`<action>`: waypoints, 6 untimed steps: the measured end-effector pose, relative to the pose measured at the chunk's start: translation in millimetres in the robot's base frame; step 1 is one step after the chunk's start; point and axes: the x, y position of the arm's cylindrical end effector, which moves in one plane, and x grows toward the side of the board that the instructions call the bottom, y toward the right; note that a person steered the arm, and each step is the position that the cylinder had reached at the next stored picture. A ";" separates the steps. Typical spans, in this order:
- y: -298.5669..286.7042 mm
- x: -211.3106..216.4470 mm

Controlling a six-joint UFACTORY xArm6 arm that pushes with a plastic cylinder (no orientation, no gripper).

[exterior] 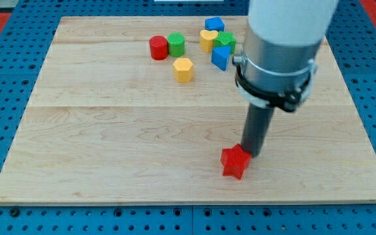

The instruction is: Move red star slightly left side

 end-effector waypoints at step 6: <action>-97.5 -0.7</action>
